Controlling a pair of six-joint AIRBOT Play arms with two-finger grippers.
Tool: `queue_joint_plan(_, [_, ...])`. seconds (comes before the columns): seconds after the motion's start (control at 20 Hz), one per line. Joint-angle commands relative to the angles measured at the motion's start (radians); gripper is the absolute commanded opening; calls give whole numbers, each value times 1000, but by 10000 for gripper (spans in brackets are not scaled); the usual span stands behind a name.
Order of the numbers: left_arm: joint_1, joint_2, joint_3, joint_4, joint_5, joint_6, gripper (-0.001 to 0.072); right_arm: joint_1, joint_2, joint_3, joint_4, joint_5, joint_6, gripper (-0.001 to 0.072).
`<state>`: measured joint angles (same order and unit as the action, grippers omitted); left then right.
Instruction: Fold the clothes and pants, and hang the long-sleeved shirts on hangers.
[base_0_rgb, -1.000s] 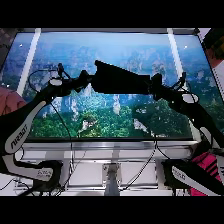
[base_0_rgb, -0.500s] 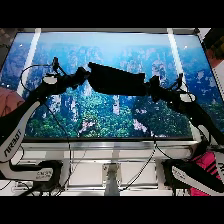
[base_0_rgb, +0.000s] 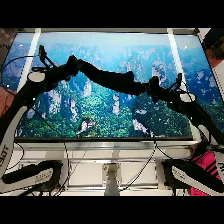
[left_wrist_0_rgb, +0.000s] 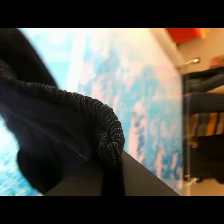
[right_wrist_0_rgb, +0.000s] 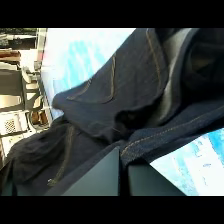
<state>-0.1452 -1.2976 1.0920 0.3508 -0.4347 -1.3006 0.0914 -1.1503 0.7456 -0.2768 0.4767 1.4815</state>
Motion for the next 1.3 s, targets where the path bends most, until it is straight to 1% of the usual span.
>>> queue_joint_plan(0.0, [5,55,1,-18,5,-1,38,0,1,33,9,-1,4,15])
queue_joint_plan(0.15, [6,55,2,-75,4,0,38,0,0,146,5,11,0,15])
queue_joint_plan(0.25, [6,55,4,-127,4,4,37,0,0,262,-55,5,0,14])
queue_joint_plan(0.35, [2,56,24,-210,0,74,37,0,-5,383,-114,9,2,14])
queue_joint_plan(0.45, [-6,56,66,-328,5,190,38,0,-12,493,-156,18,2,14])
queue_joint_plan(0.5, [-8,55,89,-360,6,244,38,0,-19,543,-179,29,7,14])
queue_joint_plan(0.6, [-9,55,120,-367,32,258,38,0,-37,642,-234,35,31,14])
queue_joint_plan(0.8, [-9,35,125,-368,57,258,38,0,-103,789,-297,14,27,14])
queue_joint_plan(0.9, [-9,5,134,-395,58,269,38,3,-153,814,-312,-55,26,14])
queue_joint_plan(1.0, [-9,-39,161,-491,56,352,37,3,-202,816,-310,-166,24,14])
queue_joint_plan(1.1, [-9,-93,207,-626,35,470,36,3,-242,816,-311,-258,16,14])
queue_joint_plan(1.15, [-9,-122,236,-692,15,516,36,3,-257,817,-311,-289,15,14])
queue_joint_plan(1.25, [-9,-179,300,-753,-20,562,37,3,-288,852,-312,-298,-16,14])
